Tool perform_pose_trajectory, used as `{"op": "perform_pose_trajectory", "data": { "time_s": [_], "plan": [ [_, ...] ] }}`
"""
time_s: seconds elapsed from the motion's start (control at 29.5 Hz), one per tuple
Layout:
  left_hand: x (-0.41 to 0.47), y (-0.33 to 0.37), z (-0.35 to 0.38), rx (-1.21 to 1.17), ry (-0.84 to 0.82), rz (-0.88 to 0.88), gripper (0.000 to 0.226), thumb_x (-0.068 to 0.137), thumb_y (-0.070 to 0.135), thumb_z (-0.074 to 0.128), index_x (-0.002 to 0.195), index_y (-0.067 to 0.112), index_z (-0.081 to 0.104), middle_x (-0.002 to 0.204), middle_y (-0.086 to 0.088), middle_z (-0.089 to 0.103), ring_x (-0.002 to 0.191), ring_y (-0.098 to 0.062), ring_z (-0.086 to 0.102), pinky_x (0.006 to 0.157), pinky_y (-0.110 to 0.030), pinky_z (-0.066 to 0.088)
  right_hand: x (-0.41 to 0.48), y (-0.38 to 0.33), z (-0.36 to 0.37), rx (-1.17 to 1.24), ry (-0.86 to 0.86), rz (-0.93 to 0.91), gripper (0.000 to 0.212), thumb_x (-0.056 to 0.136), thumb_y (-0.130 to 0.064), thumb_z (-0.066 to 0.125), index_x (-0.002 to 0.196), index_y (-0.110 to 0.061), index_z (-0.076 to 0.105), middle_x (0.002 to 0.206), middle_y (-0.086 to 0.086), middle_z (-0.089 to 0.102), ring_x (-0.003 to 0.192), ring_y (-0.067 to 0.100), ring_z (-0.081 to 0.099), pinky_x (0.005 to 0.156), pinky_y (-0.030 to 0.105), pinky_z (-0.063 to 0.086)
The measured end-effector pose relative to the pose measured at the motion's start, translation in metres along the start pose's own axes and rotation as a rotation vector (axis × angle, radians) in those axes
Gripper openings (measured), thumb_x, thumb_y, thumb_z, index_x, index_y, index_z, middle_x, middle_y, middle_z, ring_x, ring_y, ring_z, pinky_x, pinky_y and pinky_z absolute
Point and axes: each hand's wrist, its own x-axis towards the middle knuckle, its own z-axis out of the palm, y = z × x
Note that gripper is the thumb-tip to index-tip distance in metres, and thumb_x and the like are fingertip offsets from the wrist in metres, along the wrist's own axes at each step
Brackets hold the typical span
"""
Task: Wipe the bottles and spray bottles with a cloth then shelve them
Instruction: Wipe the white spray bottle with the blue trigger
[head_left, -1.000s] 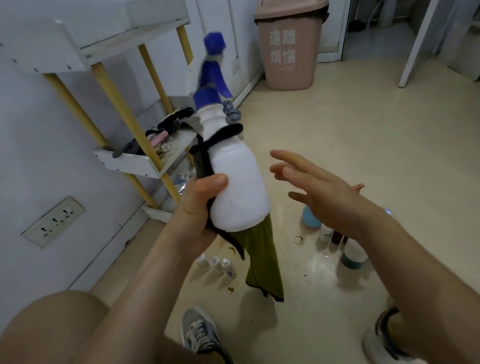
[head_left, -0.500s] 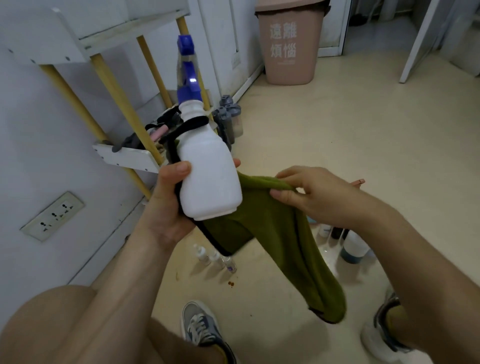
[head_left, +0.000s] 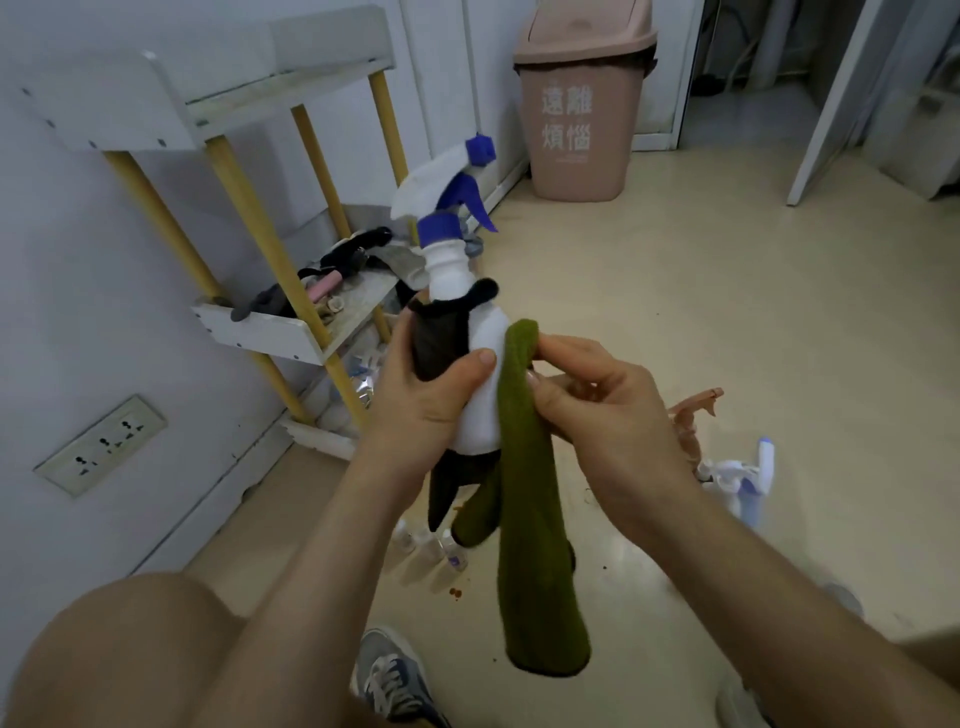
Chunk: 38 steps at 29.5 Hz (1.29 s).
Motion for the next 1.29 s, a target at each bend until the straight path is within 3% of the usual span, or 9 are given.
{"op": "perform_pose_trajectory", "data": {
  "time_s": [0.14,0.41,0.51,0.61,0.75,0.88,1.08,1.19,1.29],
  "plan": [
    [-0.011,0.003,0.019,0.041,-0.028,0.052,0.073,0.090,0.048,0.060,0.151,0.034,0.024,0.134,0.013,0.055,0.113,0.004,0.059,0.088,-0.019,0.052,0.004,0.011,0.006,-0.026,0.015,-0.032,0.041,0.080,-0.053,0.051,0.121,-0.054,0.050,0.135,-0.021,0.052,0.115,-0.006,0.054,0.101,0.024,0.045],
    [-0.038,-0.004,0.042,0.662,-0.162,0.292,0.073,0.079,0.086,0.024,0.139,0.068,-0.012,0.157,0.017,-0.031,0.141,0.009,-0.014,0.113,-0.018,0.006,0.017,0.002,-0.002,0.670,-0.044,0.431,0.049,0.086,-0.059,0.048,0.119,-0.026,0.064,0.111,0.008,0.073,0.091,0.020,0.074,0.073,0.035,0.061],
    [-0.033,-0.001,0.042,0.377,-0.178,0.191,0.053,0.086,0.079,0.023,0.137,0.072,0.015,0.158,0.028,-0.014,0.141,0.015,0.001,0.120,-0.024,0.017,0.019,0.005,-0.001,0.861,-0.098,0.437,0.058,0.085,-0.056,0.052,0.130,-0.020,0.061,0.125,0.015,0.067,0.110,0.029,0.067,0.089,0.042,0.056],
    [-0.019,0.010,0.044,0.118,-0.042,0.125,0.064,0.087,0.059,0.044,0.146,0.058,0.019,0.149,0.029,0.025,0.124,0.023,0.034,0.102,-0.011,0.041,0.020,0.015,-0.003,0.577,-0.021,0.190,0.048,0.085,-0.044,0.064,0.129,-0.027,0.061,0.125,0.011,0.067,0.114,0.032,0.064,0.095,0.049,0.052],
    [0.007,0.024,0.041,-0.222,0.054,-0.169,0.065,0.084,0.059,0.060,0.140,0.028,0.048,0.119,0.003,0.066,0.097,-0.018,0.069,0.072,-0.033,0.061,0.010,0.015,-0.008,0.174,0.004,-0.044,0.043,0.078,-0.039,0.070,0.120,-0.044,0.062,0.113,-0.006,0.070,0.104,0.022,0.068,0.080,0.039,0.059],
    [0.024,0.022,0.026,-0.420,0.001,-0.381,0.064,0.087,0.071,0.040,0.111,0.019,0.069,0.107,-0.012,0.073,0.097,-0.029,0.070,0.093,-0.049,0.054,0.006,0.024,-0.002,-0.200,0.016,-0.205,0.066,0.074,-0.044,0.072,0.132,-0.054,0.042,0.122,-0.014,0.058,0.112,-0.001,0.056,0.092,0.016,0.047],
    [-0.005,-0.003,0.051,0.004,0.056,-0.155,0.073,0.078,0.064,0.065,0.134,0.020,0.052,0.116,-0.001,0.069,0.104,-0.016,0.068,0.091,-0.039,0.056,0.013,0.026,0.003,0.007,0.215,-0.153,0.028,0.101,-0.037,0.048,0.124,-0.031,0.062,0.108,-0.003,0.071,0.103,0.013,0.067,0.086,0.027,0.056],
    [-0.023,-0.014,0.065,0.410,0.068,-0.013,0.098,0.072,0.075,0.060,0.151,0.033,0.019,0.143,0.007,0.047,0.130,-0.011,0.048,0.106,-0.040,0.044,0.013,0.027,-0.002,0.547,0.304,0.300,0.038,0.099,-0.043,0.049,0.109,-0.013,0.071,0.095,0.007,0.076,0.088,0.021,0.073,0.074,0.033,0.059],
    [-0.029,-0.016,0.063,0.566,0.003,0.080,0.107,0.068,0.068,0.065,0.154,0.038,0.008,0.150,0.017,0.035,0.137,-0.006,0.035,0.112,-0.038,0.037,0.011,0.031,-0.006,0.849,0.141,0.476,0.062,0.083,-0.063,0.057,0.115,-0.012,0.073,0.116,0.016,0.070,0.104,0.030,0.069,0.092,0.043,0.054]
  ]
}}
